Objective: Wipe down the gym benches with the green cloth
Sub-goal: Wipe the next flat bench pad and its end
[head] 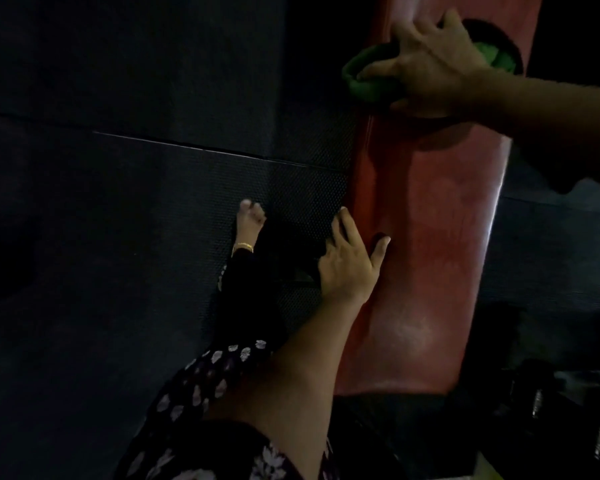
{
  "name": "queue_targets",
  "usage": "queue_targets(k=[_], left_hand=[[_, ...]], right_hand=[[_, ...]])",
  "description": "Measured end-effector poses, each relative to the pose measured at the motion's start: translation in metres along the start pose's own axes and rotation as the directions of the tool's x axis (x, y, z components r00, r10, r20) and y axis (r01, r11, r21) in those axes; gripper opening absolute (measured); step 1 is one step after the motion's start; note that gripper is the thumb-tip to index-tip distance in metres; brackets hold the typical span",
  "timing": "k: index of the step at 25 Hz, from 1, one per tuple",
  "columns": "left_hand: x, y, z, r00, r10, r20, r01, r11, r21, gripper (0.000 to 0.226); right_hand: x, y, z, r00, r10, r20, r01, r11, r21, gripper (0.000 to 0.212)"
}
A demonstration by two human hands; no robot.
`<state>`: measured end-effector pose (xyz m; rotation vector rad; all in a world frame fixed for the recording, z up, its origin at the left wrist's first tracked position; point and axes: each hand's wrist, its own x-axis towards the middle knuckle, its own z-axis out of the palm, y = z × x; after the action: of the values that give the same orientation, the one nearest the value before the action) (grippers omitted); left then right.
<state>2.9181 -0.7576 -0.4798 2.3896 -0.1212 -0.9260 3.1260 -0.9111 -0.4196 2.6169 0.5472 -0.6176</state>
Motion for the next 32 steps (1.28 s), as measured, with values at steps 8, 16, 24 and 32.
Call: queue_targets(k=[8,16,24,32], left_hand=[[0.054,0.0,-0.051,0.987,0.101,-0.125,-0.133,0.949,-0.285,0.092],[0.126,0.069,-0.068,0.991,0.079,-0.108,-0.085,0.995,-0.048,0.104],[0.13,0.06,-0.063,0.969,0.157,-0.188,-0.163,0.986,-0.016,0.107],[0.136,0.06,-0.064,0.96,0.129,-0.249,-0.13,0.991,0.01,0.1]], right_hand=[[0.029,0.034,-0.013,0.998,-0.057,0.015,0.058,0.995,-0.078,0.065],[0.052,0.069,-0.013,0.989,-0.129,0.069,0.136,0.986,-0.1,0.072],[0.06,0.073,-0.017,0.982,-0.157,0.107,0.165,0.984,-0.071,0.07],[0.112,0.109,-0.038,0.986,-0.07,0.15,0.091,0.986,-0.138,0.067]])
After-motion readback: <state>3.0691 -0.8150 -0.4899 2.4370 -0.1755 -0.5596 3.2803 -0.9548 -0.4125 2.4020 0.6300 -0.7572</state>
